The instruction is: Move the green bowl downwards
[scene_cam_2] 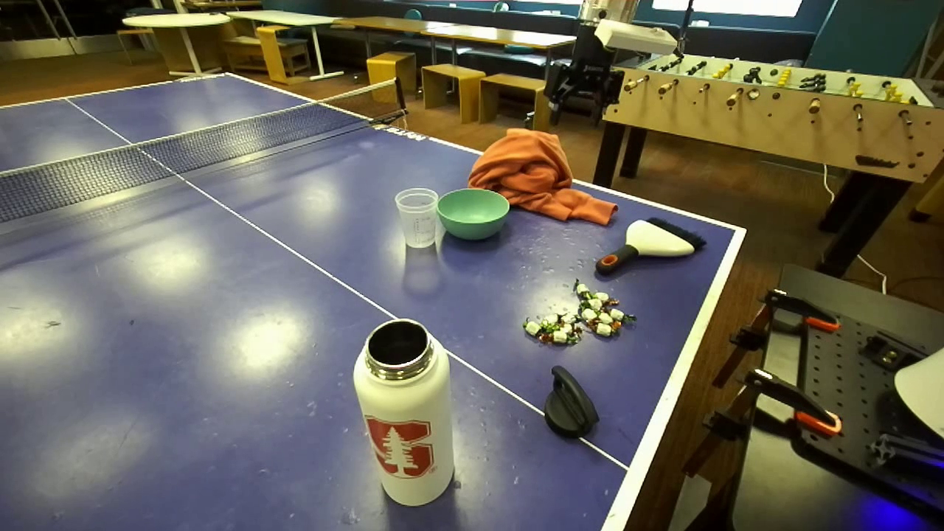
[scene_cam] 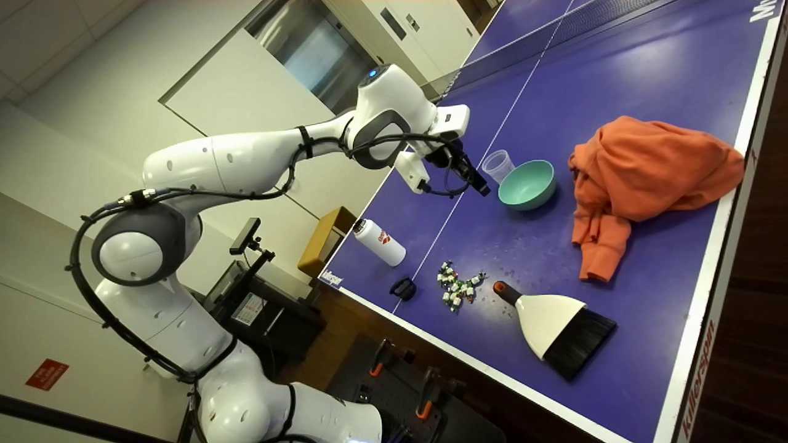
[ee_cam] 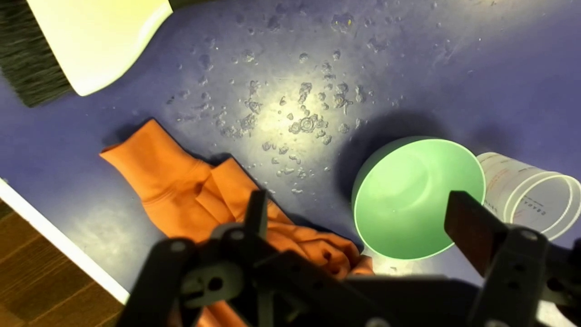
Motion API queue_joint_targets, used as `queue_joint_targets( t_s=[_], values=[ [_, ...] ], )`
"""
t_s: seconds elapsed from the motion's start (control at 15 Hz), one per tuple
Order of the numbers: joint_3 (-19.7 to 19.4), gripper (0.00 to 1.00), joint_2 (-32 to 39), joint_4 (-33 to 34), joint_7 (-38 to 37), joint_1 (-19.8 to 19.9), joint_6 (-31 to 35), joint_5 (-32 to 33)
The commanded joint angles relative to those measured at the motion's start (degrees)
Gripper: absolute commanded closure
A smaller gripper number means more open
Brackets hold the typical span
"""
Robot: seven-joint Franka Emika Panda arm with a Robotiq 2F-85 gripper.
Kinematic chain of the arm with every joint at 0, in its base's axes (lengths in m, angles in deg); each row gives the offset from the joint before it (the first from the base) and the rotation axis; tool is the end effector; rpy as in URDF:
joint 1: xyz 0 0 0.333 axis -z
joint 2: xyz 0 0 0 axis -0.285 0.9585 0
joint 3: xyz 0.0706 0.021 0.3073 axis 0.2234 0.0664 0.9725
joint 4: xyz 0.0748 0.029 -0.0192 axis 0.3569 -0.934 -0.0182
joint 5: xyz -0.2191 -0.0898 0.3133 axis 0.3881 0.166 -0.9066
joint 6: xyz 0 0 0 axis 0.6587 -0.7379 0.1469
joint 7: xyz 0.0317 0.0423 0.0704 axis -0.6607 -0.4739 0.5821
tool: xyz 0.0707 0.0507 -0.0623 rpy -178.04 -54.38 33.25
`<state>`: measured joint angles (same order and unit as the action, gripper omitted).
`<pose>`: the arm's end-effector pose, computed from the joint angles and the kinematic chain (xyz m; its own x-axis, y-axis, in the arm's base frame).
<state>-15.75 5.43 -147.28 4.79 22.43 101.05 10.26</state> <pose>0.6047 -0.1743 0.3376 0.8505 -0.5235 0.0514 -0.5153 -0.8488 -0.1180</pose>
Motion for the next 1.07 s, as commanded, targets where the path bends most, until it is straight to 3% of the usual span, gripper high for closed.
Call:
queue_joint_targets(
  t_s=[0.0, 0.27, 1.0],
  values=[
    [1.4, 0.0, -0.1, 0.2, -0.4, 1.4, -0.1, 0.6],
    [1.5, 0.0, 8.2, 9.5, -8.5, 0.4, -2.2, 1.6],
    [3.4, 0.0, 30.1, 32.5, -17.3, 0.2, -7.4, 1.1]
  ],
)
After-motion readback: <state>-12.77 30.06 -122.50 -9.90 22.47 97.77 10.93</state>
